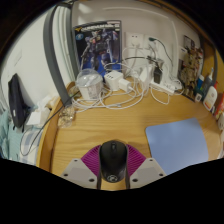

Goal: Arrange mouse

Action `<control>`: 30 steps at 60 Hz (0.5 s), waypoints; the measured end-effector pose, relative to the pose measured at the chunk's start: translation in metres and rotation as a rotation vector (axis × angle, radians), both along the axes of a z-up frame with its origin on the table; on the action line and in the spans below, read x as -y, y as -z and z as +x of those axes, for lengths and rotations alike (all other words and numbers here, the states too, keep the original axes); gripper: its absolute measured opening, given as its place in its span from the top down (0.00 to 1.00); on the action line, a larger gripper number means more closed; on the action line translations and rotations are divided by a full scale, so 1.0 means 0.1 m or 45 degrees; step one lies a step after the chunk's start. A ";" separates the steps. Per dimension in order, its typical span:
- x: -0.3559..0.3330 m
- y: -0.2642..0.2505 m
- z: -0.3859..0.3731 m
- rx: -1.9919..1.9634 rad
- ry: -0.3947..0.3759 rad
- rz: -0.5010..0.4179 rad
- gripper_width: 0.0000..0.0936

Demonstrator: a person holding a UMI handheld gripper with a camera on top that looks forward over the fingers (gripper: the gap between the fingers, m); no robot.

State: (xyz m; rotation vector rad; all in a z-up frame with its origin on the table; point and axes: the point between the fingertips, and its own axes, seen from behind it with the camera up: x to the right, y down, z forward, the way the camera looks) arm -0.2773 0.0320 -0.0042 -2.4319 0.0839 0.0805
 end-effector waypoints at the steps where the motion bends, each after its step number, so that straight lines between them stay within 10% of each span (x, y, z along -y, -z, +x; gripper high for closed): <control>1: 0.01 0.00 -0.01 0.008 -0.014 -0.009 0.65; 30: -0.48 -3.09 1.19 0.129 0.071 0.571 0.65</control>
